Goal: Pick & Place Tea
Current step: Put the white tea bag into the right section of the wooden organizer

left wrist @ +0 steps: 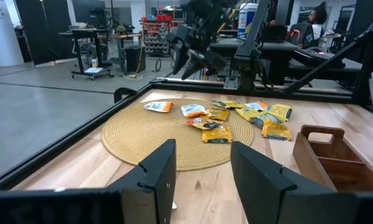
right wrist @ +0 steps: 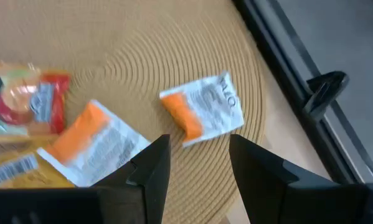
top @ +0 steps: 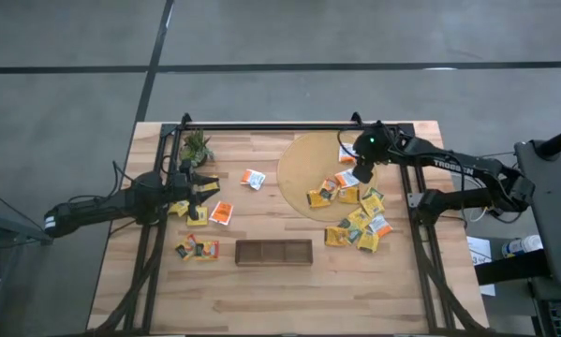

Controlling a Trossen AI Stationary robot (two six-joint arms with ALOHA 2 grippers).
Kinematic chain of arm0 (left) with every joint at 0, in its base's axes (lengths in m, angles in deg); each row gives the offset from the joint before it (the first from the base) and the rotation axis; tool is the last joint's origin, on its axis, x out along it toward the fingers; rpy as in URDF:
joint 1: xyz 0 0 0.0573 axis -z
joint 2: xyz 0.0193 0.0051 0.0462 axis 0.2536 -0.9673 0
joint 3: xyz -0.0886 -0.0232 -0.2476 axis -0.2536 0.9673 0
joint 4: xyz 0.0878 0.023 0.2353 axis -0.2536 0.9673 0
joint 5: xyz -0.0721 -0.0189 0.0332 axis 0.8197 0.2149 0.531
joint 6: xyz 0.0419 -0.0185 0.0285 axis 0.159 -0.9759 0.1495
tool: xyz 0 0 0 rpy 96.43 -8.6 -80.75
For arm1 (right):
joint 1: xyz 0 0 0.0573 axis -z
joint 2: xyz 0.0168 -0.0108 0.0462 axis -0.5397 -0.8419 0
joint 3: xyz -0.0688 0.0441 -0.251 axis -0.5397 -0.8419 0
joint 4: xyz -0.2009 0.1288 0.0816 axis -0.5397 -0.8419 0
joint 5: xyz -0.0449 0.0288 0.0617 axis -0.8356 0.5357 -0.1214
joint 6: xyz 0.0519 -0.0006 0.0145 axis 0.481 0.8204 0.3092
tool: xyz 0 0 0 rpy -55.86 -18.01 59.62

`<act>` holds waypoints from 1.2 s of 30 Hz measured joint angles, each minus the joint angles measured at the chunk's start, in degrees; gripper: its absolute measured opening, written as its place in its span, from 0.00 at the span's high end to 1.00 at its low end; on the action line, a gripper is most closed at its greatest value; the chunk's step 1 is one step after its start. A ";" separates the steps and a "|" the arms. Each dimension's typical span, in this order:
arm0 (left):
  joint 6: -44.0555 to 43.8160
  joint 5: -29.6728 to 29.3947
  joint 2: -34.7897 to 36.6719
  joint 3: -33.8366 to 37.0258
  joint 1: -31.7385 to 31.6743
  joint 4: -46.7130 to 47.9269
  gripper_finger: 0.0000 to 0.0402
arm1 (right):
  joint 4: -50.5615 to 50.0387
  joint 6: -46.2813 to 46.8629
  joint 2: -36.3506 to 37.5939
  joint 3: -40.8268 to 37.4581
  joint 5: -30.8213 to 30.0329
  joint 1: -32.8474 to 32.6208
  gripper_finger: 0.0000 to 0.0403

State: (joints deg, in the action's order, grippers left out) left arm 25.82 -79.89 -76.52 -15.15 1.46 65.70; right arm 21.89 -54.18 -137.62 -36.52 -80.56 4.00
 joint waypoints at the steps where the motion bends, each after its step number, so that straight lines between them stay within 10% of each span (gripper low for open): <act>1: 0.00 0.00 0.00 0.00 0.00 0.00 0.63 | 0.22 -0.62 0.00 -0.50 -0.03 0.01 0.60; 14: 0.00 0.00 0.00 0.00 0.01 0.00 0.63 | 5.38 -0.23 -1.87 -1.24 0.21 0.37 0.60; 36: -0.02 0.00 0.00 0.00 0.00 0.00 0.63 | 4.91 -2.95 -26.17 5.43 -1.63 5.32 0.60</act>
State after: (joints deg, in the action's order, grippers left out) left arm 25.80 -79.89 -76.52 -15.15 1.46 65.70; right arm 26.80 -57.13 -163.79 -31.09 -82.19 9.32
